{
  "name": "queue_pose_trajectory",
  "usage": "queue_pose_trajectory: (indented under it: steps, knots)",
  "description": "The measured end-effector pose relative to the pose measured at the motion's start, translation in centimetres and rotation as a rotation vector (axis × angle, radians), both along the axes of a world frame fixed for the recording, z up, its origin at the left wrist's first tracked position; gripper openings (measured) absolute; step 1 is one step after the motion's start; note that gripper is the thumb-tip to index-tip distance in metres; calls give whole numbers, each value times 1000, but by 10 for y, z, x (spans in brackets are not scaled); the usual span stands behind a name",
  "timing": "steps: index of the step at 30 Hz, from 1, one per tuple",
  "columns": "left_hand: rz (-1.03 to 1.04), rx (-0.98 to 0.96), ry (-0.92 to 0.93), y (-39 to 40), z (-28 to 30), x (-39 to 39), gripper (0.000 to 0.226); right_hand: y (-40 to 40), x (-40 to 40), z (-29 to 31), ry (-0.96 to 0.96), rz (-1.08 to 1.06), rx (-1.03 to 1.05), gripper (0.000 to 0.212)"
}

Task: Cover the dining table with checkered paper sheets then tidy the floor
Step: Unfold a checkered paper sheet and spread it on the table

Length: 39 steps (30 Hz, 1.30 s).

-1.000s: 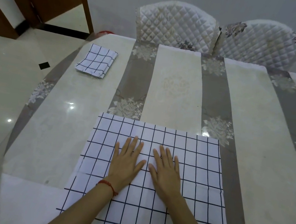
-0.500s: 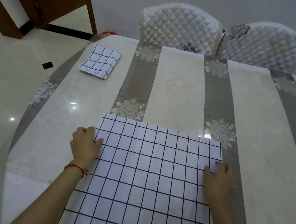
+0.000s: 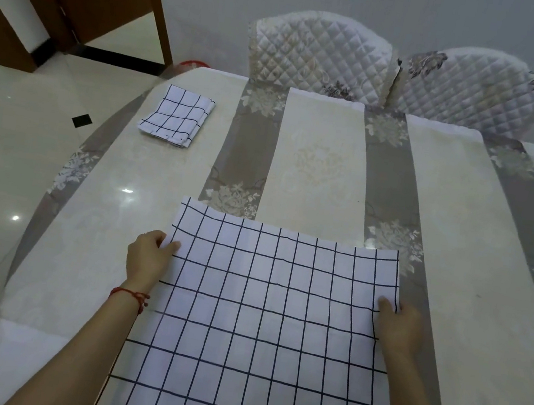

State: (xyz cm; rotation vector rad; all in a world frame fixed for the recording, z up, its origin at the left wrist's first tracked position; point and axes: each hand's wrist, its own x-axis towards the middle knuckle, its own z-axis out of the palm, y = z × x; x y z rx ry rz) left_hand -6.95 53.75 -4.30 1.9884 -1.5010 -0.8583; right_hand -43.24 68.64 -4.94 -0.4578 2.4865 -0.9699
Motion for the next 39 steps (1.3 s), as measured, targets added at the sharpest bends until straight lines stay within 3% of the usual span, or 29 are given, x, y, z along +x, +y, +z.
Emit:
queue_pose_trajectory:
  steps: [8,17,27,39]
  knots:
    - [-33,-52,-15,-33,3,-6,48,-34,-7,0,35,136,-67,14]
    - [1,-65,-99,-40,-5,-7,46,-43,-15,-2,155,176,-49,41]
    - [25,-111,-200,-51,-13,1,44,-57,-18,-5,234,208,26,29]
    - [61,-143,-251,-57,-19,25,37,-61,6,-13,302,241,31,29]
